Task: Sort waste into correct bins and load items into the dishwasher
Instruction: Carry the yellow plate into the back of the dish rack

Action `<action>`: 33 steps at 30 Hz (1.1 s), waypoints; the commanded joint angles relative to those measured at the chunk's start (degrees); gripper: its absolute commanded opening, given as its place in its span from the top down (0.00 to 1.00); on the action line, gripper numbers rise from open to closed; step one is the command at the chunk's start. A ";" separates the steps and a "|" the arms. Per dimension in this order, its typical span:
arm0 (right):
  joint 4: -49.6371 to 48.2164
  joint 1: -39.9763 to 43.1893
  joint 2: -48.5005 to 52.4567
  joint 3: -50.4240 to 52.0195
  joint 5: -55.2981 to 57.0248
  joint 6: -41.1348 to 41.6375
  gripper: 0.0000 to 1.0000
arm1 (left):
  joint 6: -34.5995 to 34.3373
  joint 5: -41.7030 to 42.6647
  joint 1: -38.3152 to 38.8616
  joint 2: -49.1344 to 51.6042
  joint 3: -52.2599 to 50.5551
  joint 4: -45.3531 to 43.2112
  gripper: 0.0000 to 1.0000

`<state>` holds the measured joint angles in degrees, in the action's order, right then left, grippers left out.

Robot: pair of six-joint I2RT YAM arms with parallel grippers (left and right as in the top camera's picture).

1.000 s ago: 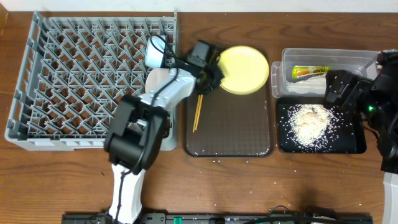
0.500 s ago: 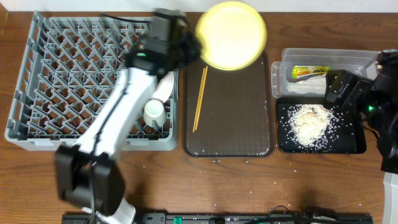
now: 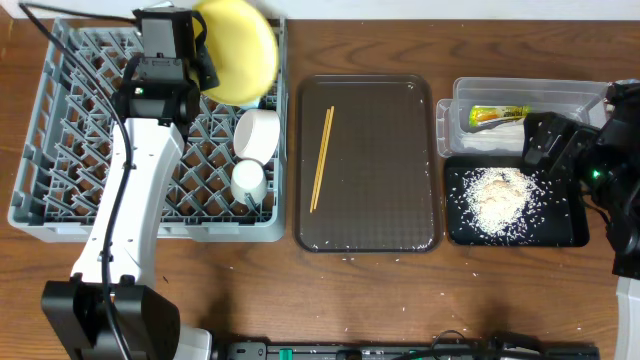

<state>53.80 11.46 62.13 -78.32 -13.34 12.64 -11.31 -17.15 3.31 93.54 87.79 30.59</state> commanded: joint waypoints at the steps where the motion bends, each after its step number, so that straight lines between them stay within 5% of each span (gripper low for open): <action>1: 0.04 0.31 -0.09 -0.52 0.26 0.59 0.01 | 9.27 -15.21 -0.09 1.40 0.28 -1.73 0.92; 7: 0.02 0.31 -0.09 -0.52 0.26 0.59 0.01 | 13.00 -24.17 -0.13 4.44 0.28 -6.78 0.93; 29: 0.02 0.31 -0.09 -0.52 0.26 0.59 0.01 | 15.56 -28.98 1.14 14.08 0.28 -9.40 0.91; 33: 0.02 0.31 -0.09 -0.52 0.26 0.59 0.01 | 15.56 -28.98 1.99 14.08 0.28 -9.75 0.55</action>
<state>53.78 11.46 62.13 -78.32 -13.37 12.62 4.47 -44.82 4.71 107.63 87.79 21.10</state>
